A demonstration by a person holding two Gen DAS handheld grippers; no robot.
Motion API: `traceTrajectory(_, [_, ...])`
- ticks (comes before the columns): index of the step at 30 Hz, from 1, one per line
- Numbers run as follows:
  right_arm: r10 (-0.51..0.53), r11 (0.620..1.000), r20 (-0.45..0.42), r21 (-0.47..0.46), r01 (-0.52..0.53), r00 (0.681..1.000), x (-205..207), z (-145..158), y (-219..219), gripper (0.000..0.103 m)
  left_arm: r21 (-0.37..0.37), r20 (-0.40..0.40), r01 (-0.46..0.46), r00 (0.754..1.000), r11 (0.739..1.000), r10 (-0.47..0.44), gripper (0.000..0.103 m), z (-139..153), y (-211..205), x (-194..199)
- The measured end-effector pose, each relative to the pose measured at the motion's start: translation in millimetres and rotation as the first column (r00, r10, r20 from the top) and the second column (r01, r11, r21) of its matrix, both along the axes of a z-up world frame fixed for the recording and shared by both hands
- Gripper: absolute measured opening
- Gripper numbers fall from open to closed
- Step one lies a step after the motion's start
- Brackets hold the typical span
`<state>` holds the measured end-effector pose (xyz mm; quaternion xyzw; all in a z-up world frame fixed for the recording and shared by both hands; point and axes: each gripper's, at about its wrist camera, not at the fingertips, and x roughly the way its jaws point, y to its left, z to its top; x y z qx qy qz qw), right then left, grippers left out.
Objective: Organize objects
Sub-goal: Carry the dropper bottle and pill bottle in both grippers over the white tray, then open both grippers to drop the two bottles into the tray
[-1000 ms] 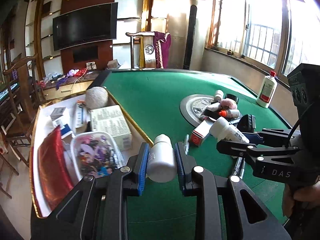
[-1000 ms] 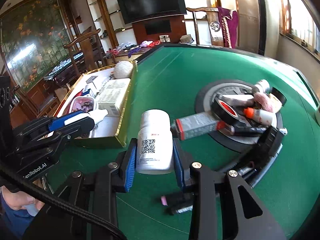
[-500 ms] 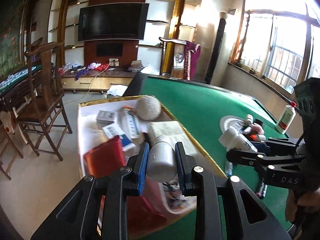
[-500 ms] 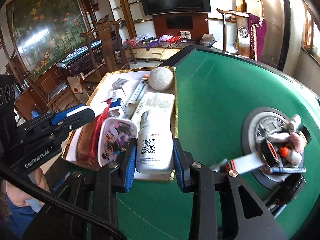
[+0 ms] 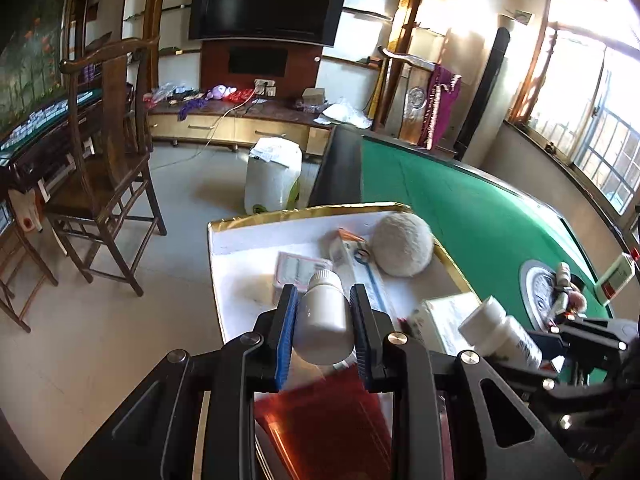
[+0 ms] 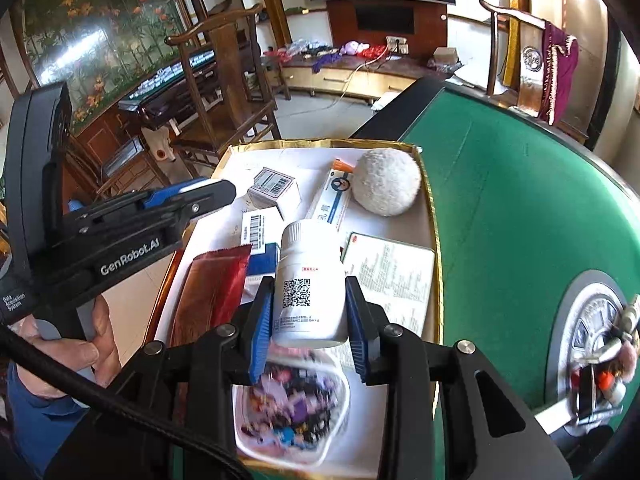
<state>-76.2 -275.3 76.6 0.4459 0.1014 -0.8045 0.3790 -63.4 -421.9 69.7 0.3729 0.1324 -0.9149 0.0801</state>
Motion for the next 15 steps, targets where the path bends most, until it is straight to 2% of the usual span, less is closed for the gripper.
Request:
traceTrajectory(8, [0.003,0.997,0.038,0.071,-0.005,0.999,-29.9,-19.5,-42.5,0.031,0.021,0.059,-0.031,0.998,0.999,0.030,0.022,-14.2,-25.1,-32.9])
traceTrajectory(15, [-0.011,0.992,0.056,0.123,0.004,0.998,-48.7,-32.4,-67.6,0.031,0.054,0.098,-0.048,0.994,0.997,0.042,0.022,-30.4,-39.2,-42.5])
